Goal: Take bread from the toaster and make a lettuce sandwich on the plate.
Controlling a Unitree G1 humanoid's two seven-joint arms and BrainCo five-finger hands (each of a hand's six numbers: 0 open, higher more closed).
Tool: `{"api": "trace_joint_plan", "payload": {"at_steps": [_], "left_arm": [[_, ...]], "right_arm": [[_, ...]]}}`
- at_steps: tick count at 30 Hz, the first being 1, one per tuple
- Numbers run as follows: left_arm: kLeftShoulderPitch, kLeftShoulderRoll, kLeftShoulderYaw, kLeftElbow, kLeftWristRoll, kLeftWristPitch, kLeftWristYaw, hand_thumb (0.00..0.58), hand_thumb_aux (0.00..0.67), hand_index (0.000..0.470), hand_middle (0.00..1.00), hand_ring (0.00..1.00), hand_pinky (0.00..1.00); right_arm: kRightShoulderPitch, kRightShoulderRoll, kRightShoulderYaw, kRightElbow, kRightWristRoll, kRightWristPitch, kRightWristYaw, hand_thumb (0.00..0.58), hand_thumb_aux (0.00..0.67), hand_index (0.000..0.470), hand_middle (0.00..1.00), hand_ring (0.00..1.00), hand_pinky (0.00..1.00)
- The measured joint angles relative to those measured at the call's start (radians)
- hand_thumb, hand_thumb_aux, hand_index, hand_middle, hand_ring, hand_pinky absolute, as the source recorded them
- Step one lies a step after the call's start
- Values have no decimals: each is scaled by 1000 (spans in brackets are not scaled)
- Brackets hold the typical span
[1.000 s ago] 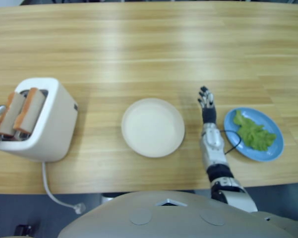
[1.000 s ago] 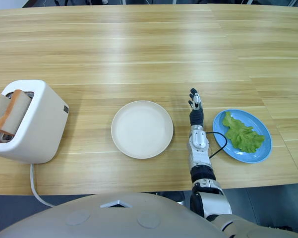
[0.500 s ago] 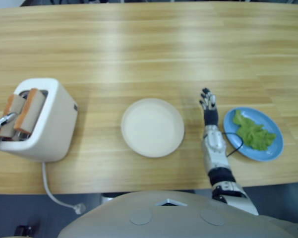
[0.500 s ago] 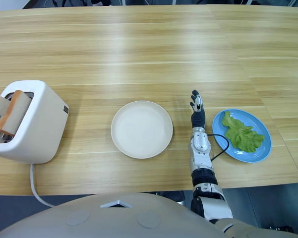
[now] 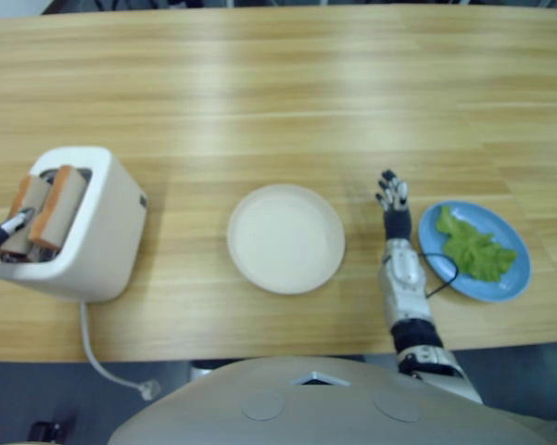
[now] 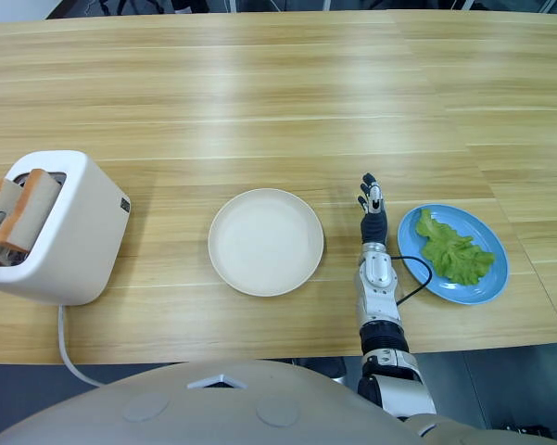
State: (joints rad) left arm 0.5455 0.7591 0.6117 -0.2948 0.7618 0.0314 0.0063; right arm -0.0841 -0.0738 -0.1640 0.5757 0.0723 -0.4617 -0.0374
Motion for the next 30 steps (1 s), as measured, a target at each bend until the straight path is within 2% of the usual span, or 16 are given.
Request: {"api": "trace_joint_plan", "payload": {"at_steps": [4,8,16,17,18,19,20,21,23,24,25,27,28,29,30], "left_arm": [[1,-2,0,-33,0,-28,8,580,670,460,12,12,12],[4,-2,1,-38,1,-46,9,580,670,460,90,90,90],[1,-3,10,-36,-4,-67,13,580,670,460,122,122,122],[-1,-6,14,-36,-6,-69,14,580,670,460,263,263,263],[-4,-9,19,-36,-10,-72,15,580,670,460,282,282,282],[-10,-13,26,-37,-14,-75,16,580,670,460,349,349,349],[-15,-15,32,-38,-20,-76,16,580,670,460,349,349,349],[-22,-22,39,-43,-27,-77,16,580,670,460,502,502,502],[-33,-26,52,-56,-42,-77,13,580,670,460,722,722,722],[-37,-27,57,-60,-51,-77,10,580,670,460,969,969,969],[-42,-31,60,-64,-62,-77,6,580,670,460,1000,1000,1000],[-51,-39,65,-65,-83,-74,-9,580,670,460,1000,1000,1000],[-54,-43,65,-64,-97,-72,-15,576,615,422,1000,1000,1000],[-58,-46,65,-60,-104,-68,-21,516,447,307,1000,1000,1000],[-60,-48,65,-52,-109,-62,-27,516,447,307,1000,1000,1000]], "right_arm": [[1,4,0,0,0,3,-1,0,0,0,0,0,0],[5,6,-2,0,1,8,-2,0,0,0,0,0,0],[6,9,-7,1,4,9,-5,0,0,0,0,0,0],[6,9,-8,1,4,9,-5,0,0,0,0,0,0],[7,10,-8,1,4,9,-6,0,0,0,0,0,0],[7,10,-8,1,4,9,-6,0,0,0,0,0,0],[8,11,-8,1,4,9,-7,0,0,0,0,0,0],[8,12,-8,1,4,9,-8,0,0,0,0,0,0],[10,14,-8,1,4,10,-9,0,0,0,0,0,0],[11,14,-8,1,4,10,-10,0,0,0,0,0,0],[11,14,-8,1,4,10,-10,0,0,0,0,0,0],[12,14,-8,1,4,10,-11,0,0,0,0,0,0],[12,14,-8,1,4,10,-12,0,0,0,0,0,0],[12,15,-8,1,4,10,-12,0,0,0,0,0,0],[12,15,-8,1,4,10,-12,0,0,0,0,0,0]]}}
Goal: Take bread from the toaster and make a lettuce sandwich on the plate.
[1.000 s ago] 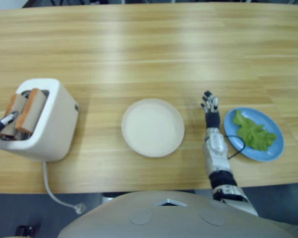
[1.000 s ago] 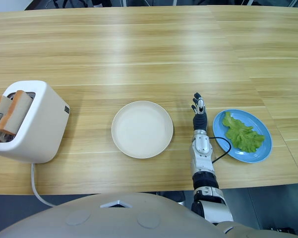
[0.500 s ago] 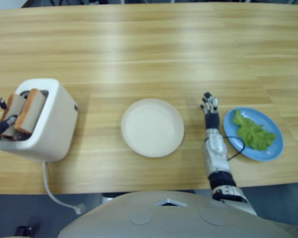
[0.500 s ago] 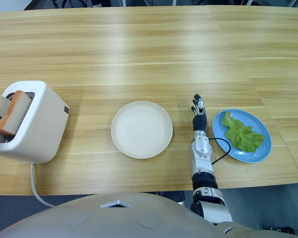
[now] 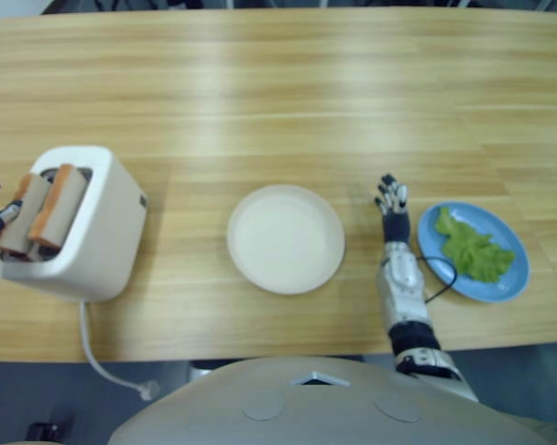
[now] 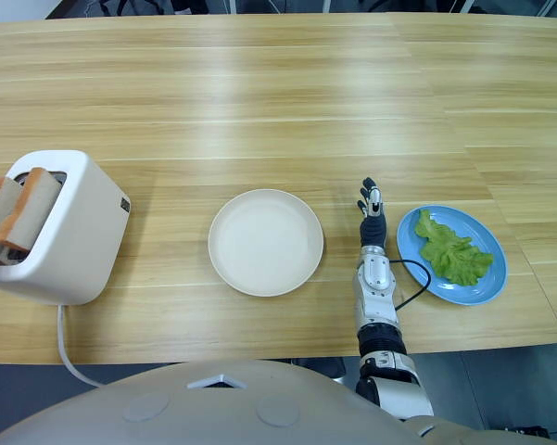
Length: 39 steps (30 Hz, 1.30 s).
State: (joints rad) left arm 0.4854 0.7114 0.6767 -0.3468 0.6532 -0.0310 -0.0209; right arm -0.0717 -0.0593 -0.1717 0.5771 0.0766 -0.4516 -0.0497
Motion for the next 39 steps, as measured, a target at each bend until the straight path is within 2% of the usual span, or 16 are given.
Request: {"api": "trace_joint_plan", "payload": {"at_steps": [1,2,3,4,5,6,7,8,9,12,27,28,31,33,35,39], "left_arm": [[0,-2,0,13,-1,7,-3,198,126,87,933,933,933],[0,-2,0,30,-1,16,-7,198,126,87,933,933,933],[1,-2,0,40,-1,22,-12,0,0,0,769,769,769],[2,-2,0,50,0,28,-18,0,0,0,769,769,769],[3,-2,0,61,1,32,-22,0,0,0,588,588,588],[6,-2,-2,71,2,36,-27,0,0,0,588,588,588],[11,-2,-6,81,4,40,-34,0,0,0,447,447,447],[18,-1,-15,87,4,45,-51,0,0,0,447,447,447],[24,-1,-25,93,4,48,-66,0,0,0,129,129,129],[52,1,-40,94,3,62,-125,0,0,0,39,39,39],[143,34,-1,3,-46,126,-364,0,0,0,0,0,0],[145,37,2,3,-46,126,-367,27,16,11,0,0,0],[147,51,12,3,-44,117,-372,443,344,236,0,0,0],[144,62,20,3,-42,113,-369,520,455,312,0,0,0],[136,63,31,0,-40,110,-360,580,670,460,0,0,0],[115,63,35,-6,-39,106,-332,580,670,460,0,0,0]], "right_arm": [[0,0,0,0,0,0,0,0,0,0,0,0,0],[1,0,0,0,0,0,0,0,0,0,0,0,0],[1,0,0,0,0,0,0,0,0,0,0,0,0],[2,0,0,0,0,0,0,0,0,0,0,0,0],[2,0,0,0,0,0,-1,0,0,0,0,0,0],[3,0,0,0,0,0,-1,0,0,0,0,0,0],[3,0,0,0,0,0,-2,0,0,0,0,0,0],[4,0,0,-1,0,0,-2,0,0,0,0,0,0],[4,0,0,-1,0,0,-2,0,0,0,0,0,0],[6,0,0,-2,0,0,-2,0,0,0,0,0,0],[34,14,1,-35,-1,5,-15,0,0,0,0,0,0],[34,14,1,-35,-1,5,-16,0,0,0,0,0,0],[35,15,1,-35,-1,6,-17,0,0,0,0,0,0],[35,16,1,-35,-1,6,-18,0,0,0,0,0,0],[35,18,1,-35,-1,6,-18,0,0,0,0,0,0],[35,19,0,-36,-1,6,-19,0,0,0,0,0,0]]}}
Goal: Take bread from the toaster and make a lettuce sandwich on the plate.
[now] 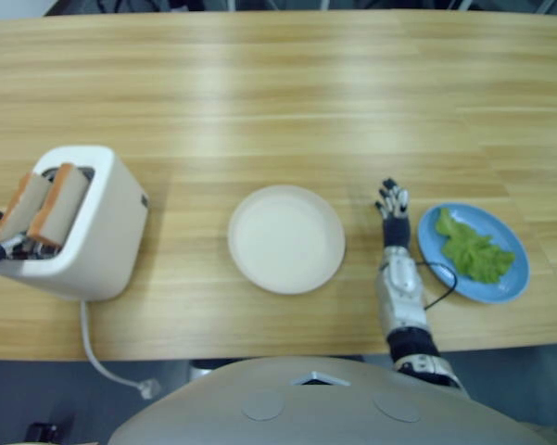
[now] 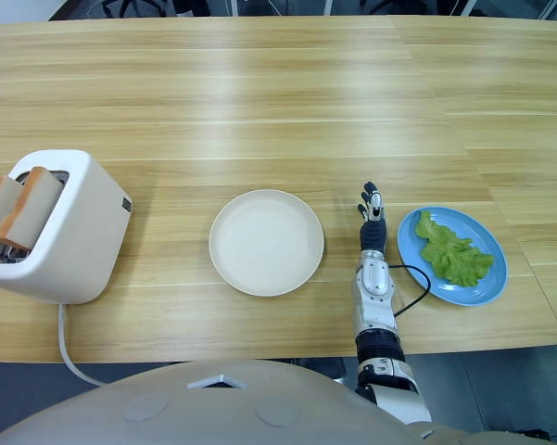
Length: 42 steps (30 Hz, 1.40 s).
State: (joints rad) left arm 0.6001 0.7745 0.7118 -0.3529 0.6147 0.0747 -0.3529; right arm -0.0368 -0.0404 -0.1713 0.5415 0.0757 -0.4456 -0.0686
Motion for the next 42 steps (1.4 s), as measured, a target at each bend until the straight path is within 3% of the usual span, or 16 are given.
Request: {"api": "trace_joint_plan", "payload": {"at_steps": [16,18,23,29,35,38,42], "left_arm": [[-105,-33,42,-94,-35,-43,81,580,670,460,0,0,0],[-132,-49,56,-121,-66,-44,85,580,670,460,1000,1000,1000],[-226,-92,88,-203,-222,-3,58,580,670,460,1000,1000,1000],[-457,-168,173,-295,-708,293,-42,580,670,460,1000,1000,1000],[-648,-178,238,-360,-1117,553,3,580,670,460,1000,1000,1000],[-688,-226,156,-394,-1224,617,59,580,670,460,1000,1000,1000],[-662,-317,-160,-439,-1220,644,111,580,670,460,1000,1000,1000]], "right_arm": [[2,2,1,1,-1,0,-4,0,0,0,0,0,0],[2,2,1,1,-2,0,-4,0,0,0,0,0,0],[1,6,1,5,-5,-2,-6,0,0,0,0,0,0],[-4,14,1,15,-5,-3,-11,0,0,0,0,0,0],[-8,15,1,31,-5,-5,-17,0,0,0,0,0,0],[-11,15,0,36,-8,-4,-21,0,0,0,0,0,0],[-22,15,1,46,-10,-3,-23,0,0,0,0,0,0]]}}
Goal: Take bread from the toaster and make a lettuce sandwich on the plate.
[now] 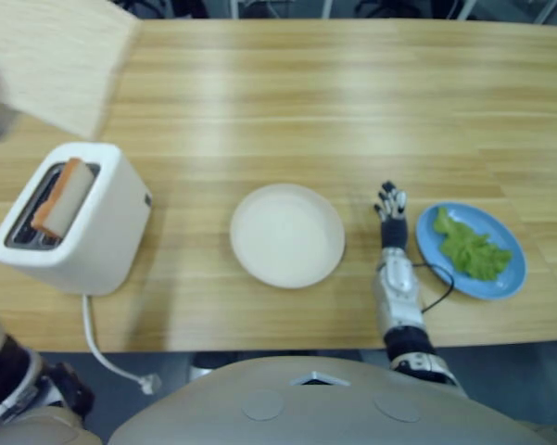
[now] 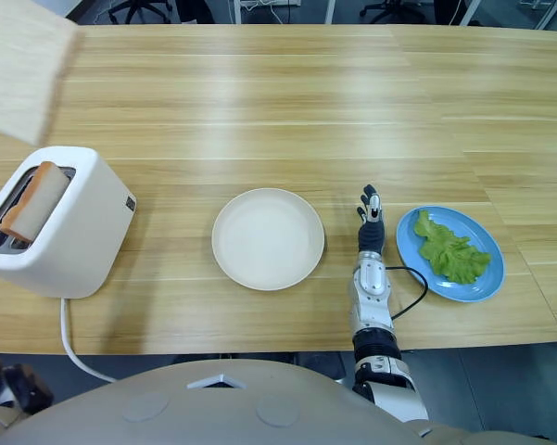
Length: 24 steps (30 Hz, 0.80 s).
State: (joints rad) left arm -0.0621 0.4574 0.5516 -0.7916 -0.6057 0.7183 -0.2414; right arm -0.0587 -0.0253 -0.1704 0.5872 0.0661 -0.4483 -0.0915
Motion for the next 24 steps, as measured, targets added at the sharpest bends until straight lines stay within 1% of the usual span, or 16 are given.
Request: {"api": "trace_joint_plan", "payload": {"at_steps": [1,3,6,8,10,13,19,24], "left_arm": [[7,-14,-82,0,28,-5,6,580,670,460,1000,1000,1000],[43,-59,-308,33,124,-41,21,580,670,460,1000,1000,1000],[90,-113,-580,160,262,-112,23,580,670,460,1000,1000,1000],[109,-118,-715,240,354,-170,21,580,670,460,1000,1000,1000],[110,-118,-817,327,442,-236,16,580,670,460,1000,1000,1000],[97,-115,-892,438,540,-303,8,580,670,460,1000,1000,1000],[81,-99,-947,619,648,-384,-24,580,670,460,1000,1000,1000],[43,-86,-970,752,801,-490,44,580,670,460,1000,1000,1000]], "right_arm": [[0,-1,0,0,0,0,0,0,0,0,0,0,0],[0,-6,-1,-2,0,1,0,0,0,0,0,0,0],[1,-14,-1,-13,0,4,1,0,0,0,0,0,0],[2,-17,-1,-20,0,9,3,0,0,0,0,0,0],[3,-21,0,-27,0,18,4,0,0,0,0,0,0],[5,-22,1,-45,0,27,6,0,0,0,0,0,0],[13,-22,1,-64,-1,40,7,0,0,0,0,0,0],[23,-22,3,-87,-1,55,13,0,0,0,0,0,0]]}}
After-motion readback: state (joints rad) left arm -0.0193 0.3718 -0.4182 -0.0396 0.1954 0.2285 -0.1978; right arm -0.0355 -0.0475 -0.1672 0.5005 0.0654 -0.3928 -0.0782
